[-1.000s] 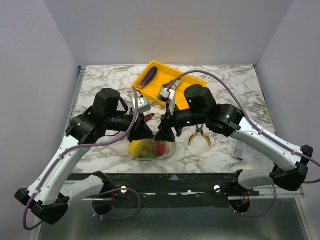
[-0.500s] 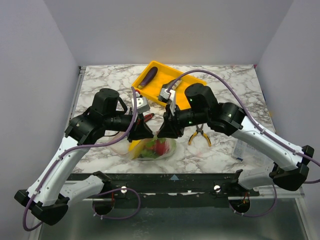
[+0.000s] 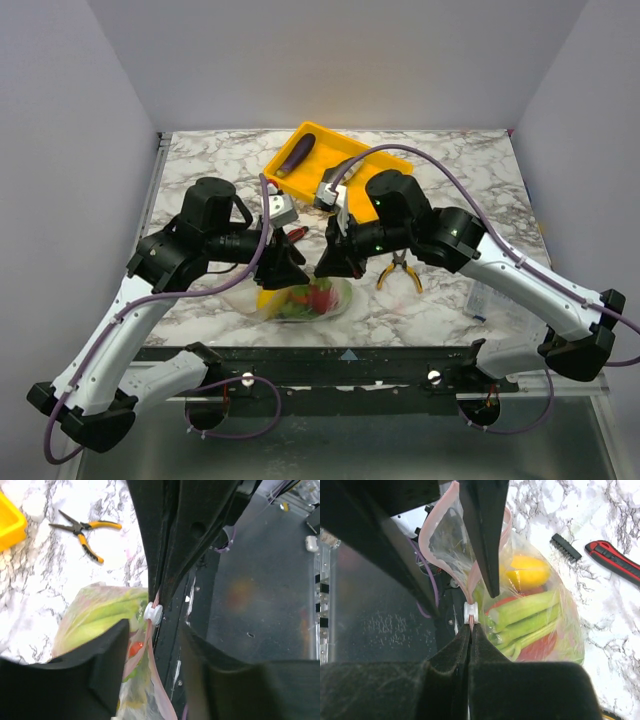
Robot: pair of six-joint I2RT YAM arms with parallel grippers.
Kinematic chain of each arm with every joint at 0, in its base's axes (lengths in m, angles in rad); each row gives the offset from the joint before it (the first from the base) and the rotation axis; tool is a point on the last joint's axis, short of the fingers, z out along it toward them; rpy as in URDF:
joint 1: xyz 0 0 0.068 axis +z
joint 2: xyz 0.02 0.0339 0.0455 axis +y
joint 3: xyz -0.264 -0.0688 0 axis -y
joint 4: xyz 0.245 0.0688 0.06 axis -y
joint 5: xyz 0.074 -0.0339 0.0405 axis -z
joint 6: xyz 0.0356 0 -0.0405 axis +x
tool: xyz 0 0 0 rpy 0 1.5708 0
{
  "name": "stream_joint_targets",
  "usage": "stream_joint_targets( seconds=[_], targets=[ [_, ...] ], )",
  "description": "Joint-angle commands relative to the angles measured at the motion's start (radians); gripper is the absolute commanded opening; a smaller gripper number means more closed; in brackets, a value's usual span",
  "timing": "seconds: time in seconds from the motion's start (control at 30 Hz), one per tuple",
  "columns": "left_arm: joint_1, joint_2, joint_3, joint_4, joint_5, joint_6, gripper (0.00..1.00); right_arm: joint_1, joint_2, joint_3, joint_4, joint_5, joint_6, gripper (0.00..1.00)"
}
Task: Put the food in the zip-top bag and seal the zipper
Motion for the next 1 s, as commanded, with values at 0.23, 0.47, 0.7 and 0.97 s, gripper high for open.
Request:
stream_joint_targets(
  seconds=[0.23, 0.47, 0.7, 0.97],
  targets=[
    [-0.002, 0.037, 0.038, 0.085, 0.098, -0.013, 0.56, 0.001, -0.049, -0.038, 0.097, 0.0, -0.004, 0.0],
    [-0.001, 0.058, 0.036, 0.085, 0.132, -0.001, 0.26, 0.001, -0.047, -0.028, 0.096, 0.019, 0.005, 0.0],
    [-0.001, 0.047, 0.033, 0.077, 0.112, 0.016, 0.0, 0.003, -0.054, -0.051, 0.134, 0.101, 0.051, 0.0],
    [-0.001, 0.001, 0.015, 0.051, 0.101, 0.056, 0.0, 0.004, -0.169, -0.206, 0.256, 0.272, 0.12, 0.0]
  ],
)
